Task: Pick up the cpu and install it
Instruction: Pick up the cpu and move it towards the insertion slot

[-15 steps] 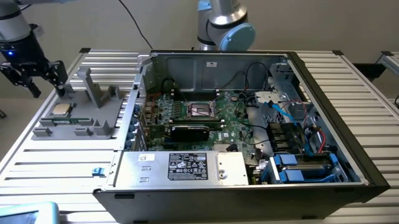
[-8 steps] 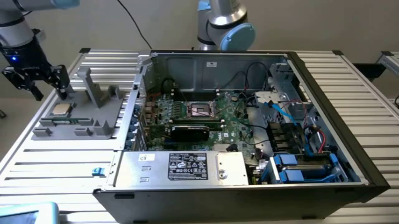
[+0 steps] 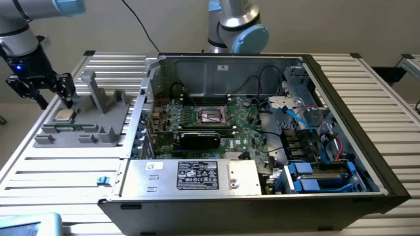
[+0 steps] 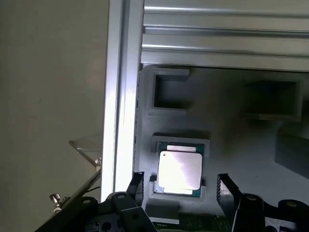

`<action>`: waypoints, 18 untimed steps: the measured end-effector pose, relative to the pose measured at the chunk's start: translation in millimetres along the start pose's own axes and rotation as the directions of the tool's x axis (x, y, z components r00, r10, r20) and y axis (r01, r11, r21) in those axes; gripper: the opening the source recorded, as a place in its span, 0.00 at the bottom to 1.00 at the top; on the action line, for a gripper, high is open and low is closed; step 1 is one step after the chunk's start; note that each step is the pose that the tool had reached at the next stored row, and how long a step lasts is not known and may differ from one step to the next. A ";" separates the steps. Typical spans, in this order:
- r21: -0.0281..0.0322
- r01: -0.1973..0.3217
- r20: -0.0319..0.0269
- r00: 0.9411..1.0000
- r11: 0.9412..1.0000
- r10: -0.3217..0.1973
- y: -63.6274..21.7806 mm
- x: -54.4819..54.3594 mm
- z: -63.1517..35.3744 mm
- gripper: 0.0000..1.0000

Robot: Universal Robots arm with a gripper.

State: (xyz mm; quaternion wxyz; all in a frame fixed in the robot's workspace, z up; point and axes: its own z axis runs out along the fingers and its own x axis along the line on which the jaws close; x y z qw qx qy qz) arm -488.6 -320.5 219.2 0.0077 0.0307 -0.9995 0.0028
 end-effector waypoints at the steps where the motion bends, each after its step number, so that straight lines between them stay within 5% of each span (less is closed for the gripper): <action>1: 0.000 0.002 -0.001 1.000 1.000 -0.002 0.0 0.0 1.6 0.72; 4: 0.000 0.006 -0.005 1.000 1.000 -0.006 0.0 -0.1 3.3 0.72; 18: 0.002 0.006 -0.006 1.000 1.000 -0.006 0.1 -4.0 8.7 0.72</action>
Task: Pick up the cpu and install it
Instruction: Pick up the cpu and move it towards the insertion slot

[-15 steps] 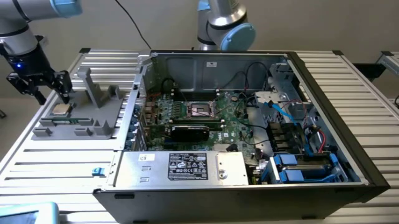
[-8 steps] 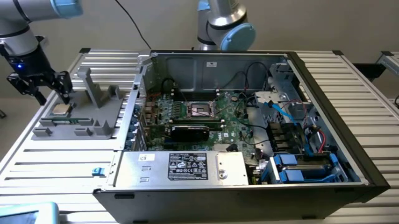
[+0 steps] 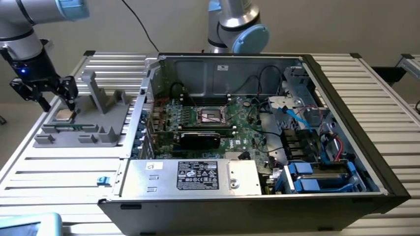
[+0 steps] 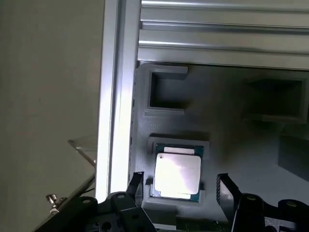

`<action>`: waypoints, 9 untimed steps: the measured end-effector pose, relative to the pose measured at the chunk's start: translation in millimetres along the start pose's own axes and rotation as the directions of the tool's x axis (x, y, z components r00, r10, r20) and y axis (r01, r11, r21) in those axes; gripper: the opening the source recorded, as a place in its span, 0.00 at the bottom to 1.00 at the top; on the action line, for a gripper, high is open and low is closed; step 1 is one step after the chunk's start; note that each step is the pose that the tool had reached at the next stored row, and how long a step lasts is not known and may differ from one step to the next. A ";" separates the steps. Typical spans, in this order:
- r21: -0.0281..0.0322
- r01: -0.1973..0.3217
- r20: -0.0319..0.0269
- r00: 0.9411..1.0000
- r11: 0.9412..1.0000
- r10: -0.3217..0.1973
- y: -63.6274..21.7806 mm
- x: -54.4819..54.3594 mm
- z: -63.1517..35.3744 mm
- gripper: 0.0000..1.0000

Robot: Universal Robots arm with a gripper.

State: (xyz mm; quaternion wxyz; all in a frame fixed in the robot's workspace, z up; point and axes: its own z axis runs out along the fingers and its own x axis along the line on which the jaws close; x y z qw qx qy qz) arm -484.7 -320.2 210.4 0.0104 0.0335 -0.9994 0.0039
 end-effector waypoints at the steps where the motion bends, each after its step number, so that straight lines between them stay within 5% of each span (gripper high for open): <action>1: -0.001 0.000 0.000 1.000 1.000 0.000 0.0 -0.1 1.1 0.72; 6: -0.014 0.000 0.000 1.000 1.000 0.000 0.0 -0.8 7.3 0.72; 9: -0.013 0.000 -0.005 1.000 1.000 0.000 0.0 -0.9 9.4 0.72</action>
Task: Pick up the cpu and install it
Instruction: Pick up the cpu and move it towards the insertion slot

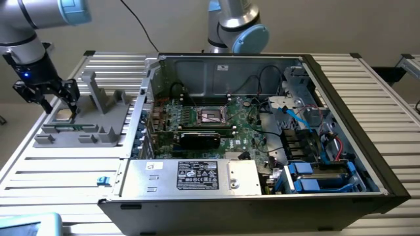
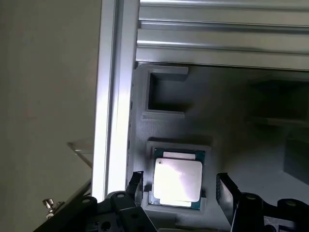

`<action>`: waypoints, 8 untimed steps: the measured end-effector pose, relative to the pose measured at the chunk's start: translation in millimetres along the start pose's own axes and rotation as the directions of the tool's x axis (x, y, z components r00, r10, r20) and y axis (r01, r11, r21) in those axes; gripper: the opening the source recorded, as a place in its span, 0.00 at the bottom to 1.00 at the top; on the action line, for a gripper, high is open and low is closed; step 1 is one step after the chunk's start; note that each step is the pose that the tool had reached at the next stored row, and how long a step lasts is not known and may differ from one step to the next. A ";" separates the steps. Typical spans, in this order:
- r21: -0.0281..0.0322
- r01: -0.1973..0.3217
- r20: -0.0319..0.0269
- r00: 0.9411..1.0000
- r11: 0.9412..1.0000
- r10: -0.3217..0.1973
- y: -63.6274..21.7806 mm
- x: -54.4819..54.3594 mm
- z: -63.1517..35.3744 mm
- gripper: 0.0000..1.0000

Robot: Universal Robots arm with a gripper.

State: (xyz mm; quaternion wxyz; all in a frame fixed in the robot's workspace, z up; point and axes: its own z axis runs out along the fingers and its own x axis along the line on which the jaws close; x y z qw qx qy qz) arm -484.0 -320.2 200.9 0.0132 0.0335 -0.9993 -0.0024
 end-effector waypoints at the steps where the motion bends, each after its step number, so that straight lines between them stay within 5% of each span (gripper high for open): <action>1: 0.002 0.000 -0.001 1.000 1.000 0.000 -0.1 0.0 0.5 0.72; 8: 0.011 0.000 -0.002 1.000 1.000 0.000 -0.1 -0.2 4.2 0.72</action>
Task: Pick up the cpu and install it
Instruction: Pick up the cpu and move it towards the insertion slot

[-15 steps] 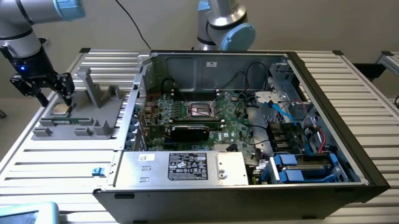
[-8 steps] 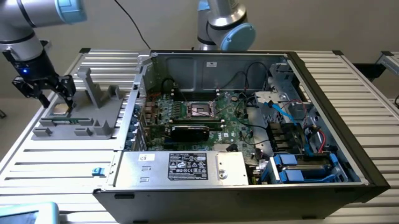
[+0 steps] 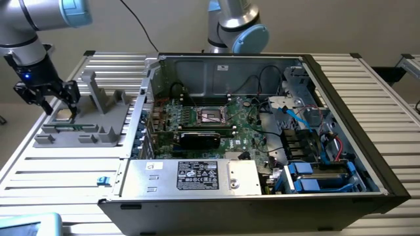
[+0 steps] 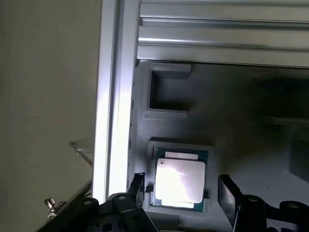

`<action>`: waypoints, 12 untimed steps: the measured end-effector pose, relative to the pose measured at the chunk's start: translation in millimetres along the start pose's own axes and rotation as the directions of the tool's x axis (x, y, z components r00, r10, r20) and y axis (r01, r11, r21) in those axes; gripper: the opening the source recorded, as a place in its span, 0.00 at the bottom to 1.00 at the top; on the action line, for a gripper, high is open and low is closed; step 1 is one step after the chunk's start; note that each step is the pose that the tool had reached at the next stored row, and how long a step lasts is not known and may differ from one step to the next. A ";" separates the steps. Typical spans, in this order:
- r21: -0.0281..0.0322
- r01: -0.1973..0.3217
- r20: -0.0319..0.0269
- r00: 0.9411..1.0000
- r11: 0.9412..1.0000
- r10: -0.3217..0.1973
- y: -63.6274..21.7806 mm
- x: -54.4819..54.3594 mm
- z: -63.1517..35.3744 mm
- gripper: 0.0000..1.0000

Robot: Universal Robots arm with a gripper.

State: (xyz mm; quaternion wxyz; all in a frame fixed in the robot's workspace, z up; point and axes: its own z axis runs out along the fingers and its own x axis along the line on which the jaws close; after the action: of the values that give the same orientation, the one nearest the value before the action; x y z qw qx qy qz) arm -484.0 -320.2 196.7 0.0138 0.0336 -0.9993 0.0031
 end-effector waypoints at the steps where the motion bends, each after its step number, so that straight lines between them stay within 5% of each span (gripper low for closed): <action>1: 0.000 0.000 0.000 1.000 1.000 0.000 0.0 0.0 0.9 0.72; 12: 0.000 -0.001 -0.006 1.000 1.000 0.001 0.1 -0.8 6.2 0.72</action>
State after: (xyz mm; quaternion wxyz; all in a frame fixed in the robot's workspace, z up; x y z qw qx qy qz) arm -483.4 -320.2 190.4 0.0166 0.0332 -0.9993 0.0030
